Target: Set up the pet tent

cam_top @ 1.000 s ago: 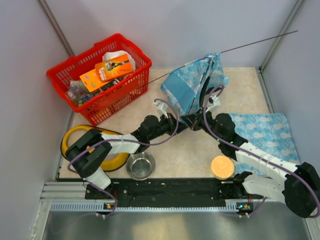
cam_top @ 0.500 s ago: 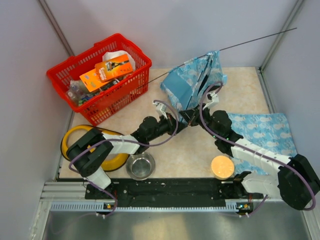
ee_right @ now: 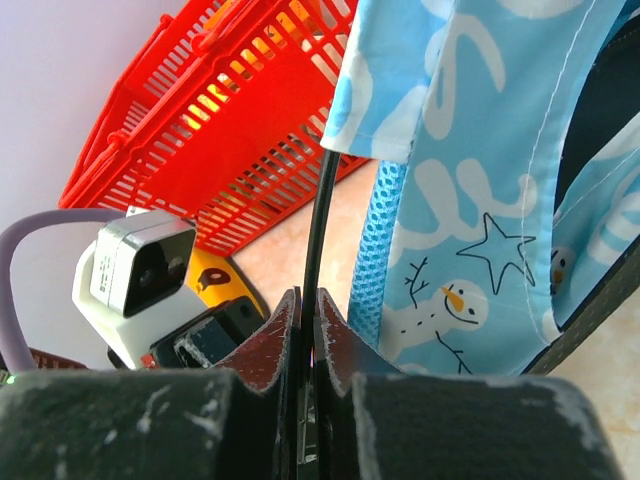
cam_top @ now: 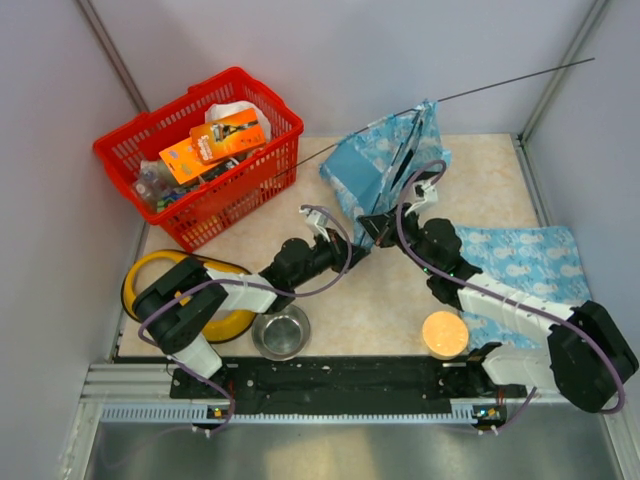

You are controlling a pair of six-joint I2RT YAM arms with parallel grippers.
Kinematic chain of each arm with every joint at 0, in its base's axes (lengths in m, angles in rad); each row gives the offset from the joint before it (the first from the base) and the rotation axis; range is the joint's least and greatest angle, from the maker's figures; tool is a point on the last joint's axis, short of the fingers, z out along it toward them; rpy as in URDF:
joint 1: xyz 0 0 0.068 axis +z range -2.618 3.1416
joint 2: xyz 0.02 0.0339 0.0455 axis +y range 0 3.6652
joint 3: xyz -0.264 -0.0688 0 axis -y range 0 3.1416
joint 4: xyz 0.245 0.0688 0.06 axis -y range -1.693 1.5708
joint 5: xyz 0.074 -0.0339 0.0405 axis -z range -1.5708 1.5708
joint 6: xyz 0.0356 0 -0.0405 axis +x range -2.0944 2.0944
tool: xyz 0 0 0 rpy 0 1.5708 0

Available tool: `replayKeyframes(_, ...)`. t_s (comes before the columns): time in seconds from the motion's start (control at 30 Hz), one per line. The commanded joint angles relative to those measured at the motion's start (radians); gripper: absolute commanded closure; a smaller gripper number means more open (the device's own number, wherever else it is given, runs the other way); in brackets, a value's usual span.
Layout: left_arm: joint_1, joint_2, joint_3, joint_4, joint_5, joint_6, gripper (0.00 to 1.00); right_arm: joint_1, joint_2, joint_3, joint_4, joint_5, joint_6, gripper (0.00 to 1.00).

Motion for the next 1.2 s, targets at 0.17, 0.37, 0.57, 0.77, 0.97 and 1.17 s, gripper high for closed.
replayKeyframes(0.17,-0.039,0.016,-0.093,-0.188,0.142,0.069,1.0,-0.105,0.055,0.167,0.282,0.304,-0.048,1.0)
replayKeyframes(0.37,-0.042,0.019,-0.109,-0.192,0.126,0.083,1.0,-0.11,0.067,0.177,0.268,0.356,-0.046,1.0)
replayKeyframes(0.57,-0.044,0.016,-0.126,-0.174,0.128,0.083,1.0,-0.126,0.07,0.183,0.255,0.385,-0.032,1.0)
replayKeyframes(0.77,-0.046,0.02,-0.142,-0.152,0.14,0.079,1.0,-0.149,0.073,0.2,0.244,0.385,-0.023,1.0)
replayKeyframes(0.97,-0.047,0.04,-0.146,-0.131,0.146,0.077,1.0,-0.154,0.102,0.216,0.253,0.387,-0.009,1.0)
replayKeyframes(1.17,-0.05,0.049,-0.147,-0.129,0.139,0.079,1.0,-0.154,0.136,0.229,0.268,0.41,0.005,1.0)
